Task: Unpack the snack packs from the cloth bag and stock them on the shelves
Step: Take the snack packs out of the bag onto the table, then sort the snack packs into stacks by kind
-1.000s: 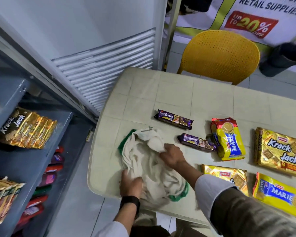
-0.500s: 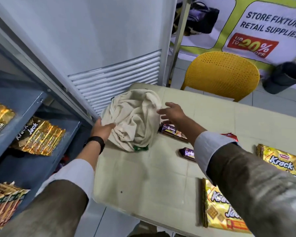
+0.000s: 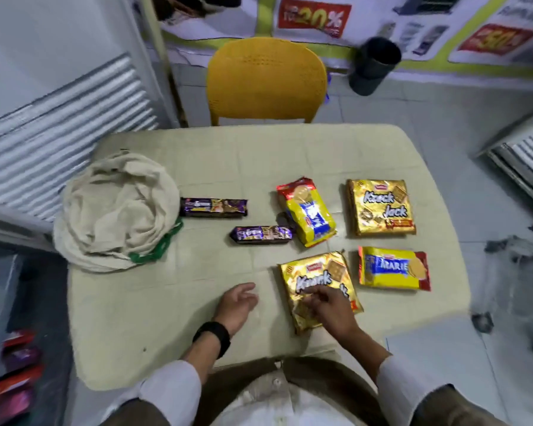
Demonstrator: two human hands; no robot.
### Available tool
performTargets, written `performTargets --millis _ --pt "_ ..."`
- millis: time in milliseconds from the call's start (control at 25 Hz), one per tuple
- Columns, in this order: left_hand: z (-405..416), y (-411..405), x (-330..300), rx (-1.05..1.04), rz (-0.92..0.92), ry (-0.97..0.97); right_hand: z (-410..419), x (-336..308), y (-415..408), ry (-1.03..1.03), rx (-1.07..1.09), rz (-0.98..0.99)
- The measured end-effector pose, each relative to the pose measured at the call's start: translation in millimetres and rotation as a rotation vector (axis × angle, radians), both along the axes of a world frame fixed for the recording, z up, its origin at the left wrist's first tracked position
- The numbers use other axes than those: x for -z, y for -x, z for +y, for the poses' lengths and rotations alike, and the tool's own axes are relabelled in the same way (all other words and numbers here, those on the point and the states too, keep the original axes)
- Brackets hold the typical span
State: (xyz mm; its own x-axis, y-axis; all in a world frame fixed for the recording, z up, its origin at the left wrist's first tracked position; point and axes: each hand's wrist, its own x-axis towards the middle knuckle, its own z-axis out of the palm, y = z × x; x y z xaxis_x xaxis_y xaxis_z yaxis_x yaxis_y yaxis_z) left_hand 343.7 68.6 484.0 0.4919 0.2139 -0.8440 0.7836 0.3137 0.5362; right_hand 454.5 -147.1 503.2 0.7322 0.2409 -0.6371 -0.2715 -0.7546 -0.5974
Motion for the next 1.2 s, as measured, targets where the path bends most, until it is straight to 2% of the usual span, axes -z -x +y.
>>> performTargets --millis 80,160,280,400,600,760,960,1200 --pt "-29 -22 3 0.038 0.028 0.114 -28 -7 -20 0.08 0.118 -0.142" --pt "-49 -44 0 -0.023 0.06 0.169 -51 -9 -42 0.179 0.149 -0.207" --pt "-73 -65 -15 -0.174 0.115 0.19 -66 -1 -67 0.181 0.056 -0.054" --pt "-98 -67 -30 -0.234 0.141 0.203 -68 -3 -76 -0.023 0.114 0.149" --pt "-127 -75 -34 -0.342 0.082 0.059 -85 -11 -104 -0.172 0.118 0.366" --pt "-146 -102 -79 -0.341 0.038 -0.04 -106 -34 -132 -0.267 0.073 0.335" --pt "-153 -195 -109 -0.29 -0.115 -0.149 -136 -47 -215 -0.423 0.197 0.27" --pt "-182 -320 -109 -0.128 -0.182 -0.092 -153 -58 -314 -0.392 0.383 0.151"
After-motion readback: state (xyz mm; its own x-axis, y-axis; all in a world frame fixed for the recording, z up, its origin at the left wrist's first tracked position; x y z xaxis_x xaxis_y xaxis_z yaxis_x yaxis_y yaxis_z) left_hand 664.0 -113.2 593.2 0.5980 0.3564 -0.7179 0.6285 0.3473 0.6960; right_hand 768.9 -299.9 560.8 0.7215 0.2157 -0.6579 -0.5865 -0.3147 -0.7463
